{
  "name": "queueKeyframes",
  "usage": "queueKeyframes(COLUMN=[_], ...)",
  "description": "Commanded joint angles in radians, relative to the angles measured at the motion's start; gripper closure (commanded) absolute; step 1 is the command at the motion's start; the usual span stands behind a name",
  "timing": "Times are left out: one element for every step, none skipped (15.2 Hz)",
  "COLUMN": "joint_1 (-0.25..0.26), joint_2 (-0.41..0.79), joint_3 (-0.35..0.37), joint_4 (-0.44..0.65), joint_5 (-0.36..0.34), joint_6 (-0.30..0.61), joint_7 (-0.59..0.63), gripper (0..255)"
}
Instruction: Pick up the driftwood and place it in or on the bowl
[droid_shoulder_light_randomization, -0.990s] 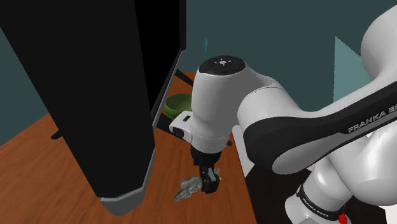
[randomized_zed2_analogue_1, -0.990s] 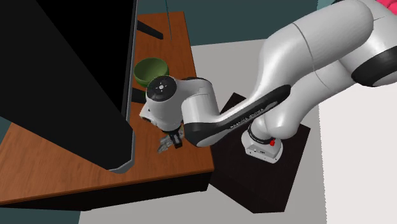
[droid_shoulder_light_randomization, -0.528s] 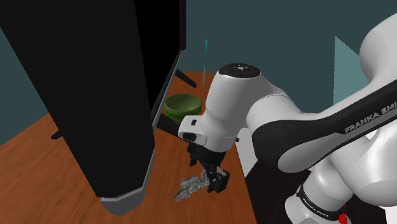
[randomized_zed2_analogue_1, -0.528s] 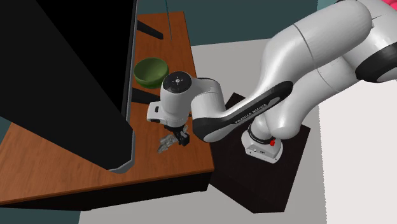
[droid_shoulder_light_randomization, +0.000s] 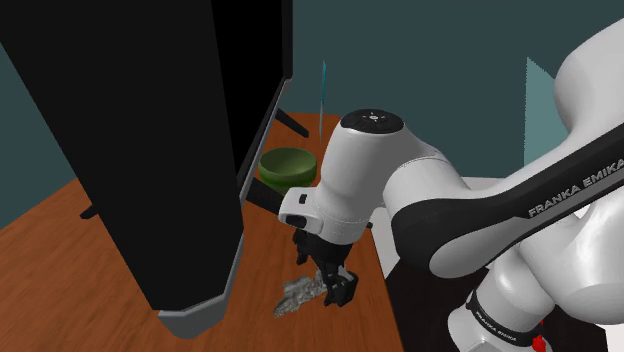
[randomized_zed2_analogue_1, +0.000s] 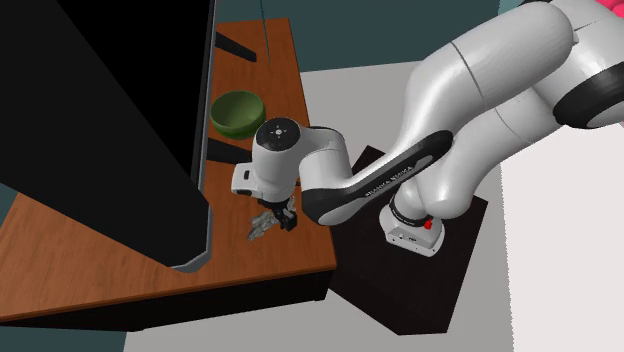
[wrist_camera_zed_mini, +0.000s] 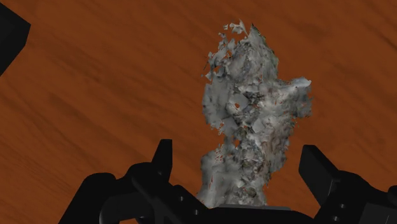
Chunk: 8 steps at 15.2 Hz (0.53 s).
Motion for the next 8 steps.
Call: queueKeyframes(joint_1=[0.0,0.0,0.0,0.0,0.0,0.0,0.0,0.0], joint_2=[0.0,0.0,0.0,0.0,0.0,0.0,0.0,0.0], joint_3=[0.0,0.0,0.0,0.0,0.0,0.0,0.0,0.0], joint_4=[0.0,0.0,0.0,0.0,0.0,0.0,0.0,0.0], joint_5=[0.0,0.0,0.0,0.0,0.0,0.0,0.0,0.0], joint_6=[0.0,0.0,0.0,0.0,0.0,0.0,0.0,0.0], joint_7=[0.0,0.0,0.0,0.0,0.0,0.0,0.0,0.0], gripper=[0,255,255,255,255,255,255,255])
